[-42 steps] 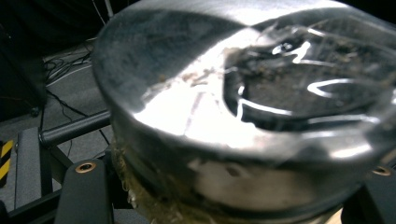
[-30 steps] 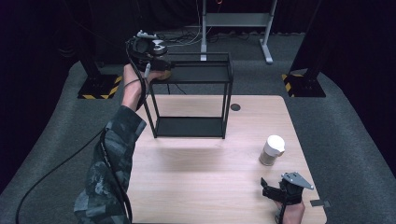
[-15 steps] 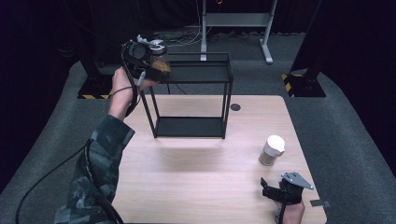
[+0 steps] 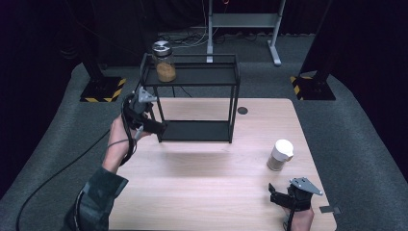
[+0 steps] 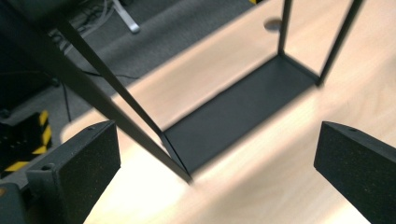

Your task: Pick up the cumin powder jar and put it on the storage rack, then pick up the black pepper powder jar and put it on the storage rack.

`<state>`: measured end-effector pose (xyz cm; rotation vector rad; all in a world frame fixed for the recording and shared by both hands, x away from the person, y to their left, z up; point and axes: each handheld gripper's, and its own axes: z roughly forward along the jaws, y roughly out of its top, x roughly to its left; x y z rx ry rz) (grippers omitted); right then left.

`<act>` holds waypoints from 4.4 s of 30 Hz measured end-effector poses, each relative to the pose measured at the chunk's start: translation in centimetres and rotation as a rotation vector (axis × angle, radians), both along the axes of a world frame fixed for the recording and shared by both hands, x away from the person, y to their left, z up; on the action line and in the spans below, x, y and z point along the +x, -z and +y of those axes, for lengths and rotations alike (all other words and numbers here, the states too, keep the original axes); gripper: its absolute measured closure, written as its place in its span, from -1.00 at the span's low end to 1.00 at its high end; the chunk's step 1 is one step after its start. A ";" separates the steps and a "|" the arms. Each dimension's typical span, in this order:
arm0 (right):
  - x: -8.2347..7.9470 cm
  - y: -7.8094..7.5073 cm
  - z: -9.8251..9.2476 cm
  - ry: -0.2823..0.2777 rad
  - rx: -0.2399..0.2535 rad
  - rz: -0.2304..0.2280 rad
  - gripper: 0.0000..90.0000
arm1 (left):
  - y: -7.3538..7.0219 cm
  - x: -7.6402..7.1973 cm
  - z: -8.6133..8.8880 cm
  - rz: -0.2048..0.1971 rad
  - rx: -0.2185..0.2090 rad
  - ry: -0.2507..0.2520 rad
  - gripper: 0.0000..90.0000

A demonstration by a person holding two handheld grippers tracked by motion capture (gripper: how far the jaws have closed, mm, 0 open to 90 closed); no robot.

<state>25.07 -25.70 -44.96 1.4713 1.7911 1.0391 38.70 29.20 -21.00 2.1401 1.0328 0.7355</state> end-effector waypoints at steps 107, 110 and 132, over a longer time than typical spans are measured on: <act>3.5 -0.8 2.0 0.048 -0.062 -0.077 -1.00 | 22.3 -6.2 3.0 0.140 -0.155 -0.086 -1.00; 4.7 -0.7 2.2 0.038 -0.068 -0.095 -1.00 | 22.3 -6.1 3.0 0.140 -0.155 -0.086 -1.00; 7.6 0.6 1.5 0.033 -0.043 -0.178 -0.35 | 22.3 -6.2 3.0 0.138 -0.154 -0.087 -1.00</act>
